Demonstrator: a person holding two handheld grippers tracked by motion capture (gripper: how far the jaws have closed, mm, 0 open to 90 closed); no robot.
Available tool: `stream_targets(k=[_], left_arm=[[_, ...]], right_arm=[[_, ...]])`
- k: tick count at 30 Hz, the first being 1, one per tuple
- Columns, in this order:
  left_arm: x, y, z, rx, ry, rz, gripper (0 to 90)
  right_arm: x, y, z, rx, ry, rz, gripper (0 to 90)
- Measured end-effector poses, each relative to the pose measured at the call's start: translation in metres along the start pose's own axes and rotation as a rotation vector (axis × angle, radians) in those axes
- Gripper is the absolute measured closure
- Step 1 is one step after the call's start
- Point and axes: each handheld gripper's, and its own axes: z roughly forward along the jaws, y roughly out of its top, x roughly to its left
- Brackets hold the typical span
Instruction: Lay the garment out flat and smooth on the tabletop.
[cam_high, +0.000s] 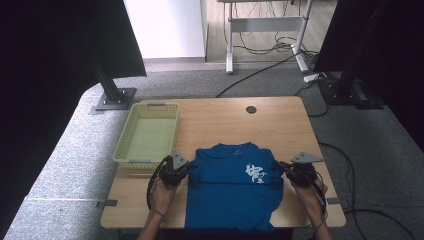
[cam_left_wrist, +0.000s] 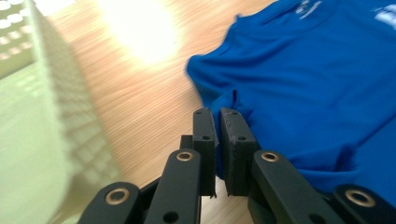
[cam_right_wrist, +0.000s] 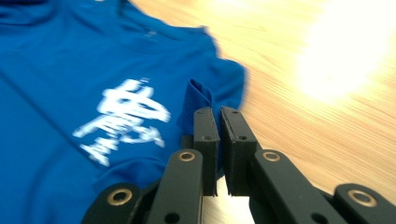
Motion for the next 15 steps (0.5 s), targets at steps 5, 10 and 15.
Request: stream_targets(k=[5, 10, 15], left_arm=[[0.01, -0.004, -0.011, -0.004, 0.043, -0.024, 80.7], [0.006, 0.004, -0.025, -0.05, 0.045, -0.023, 76.5], [-0.015, 0.015, -0.017, -0.055, -0.026, 0.004, 72.3]], right_arm=[[-0.019, -0.012, -0.014, 0.009, -0.054, 0.061, 81.5], [-0.023, -0.014, -0.027, -0.023, -0.086, 0.085, 77.4], [-0.01, -0.006, -0.021, -0.035, -0.036, 0.057, 73.5]])
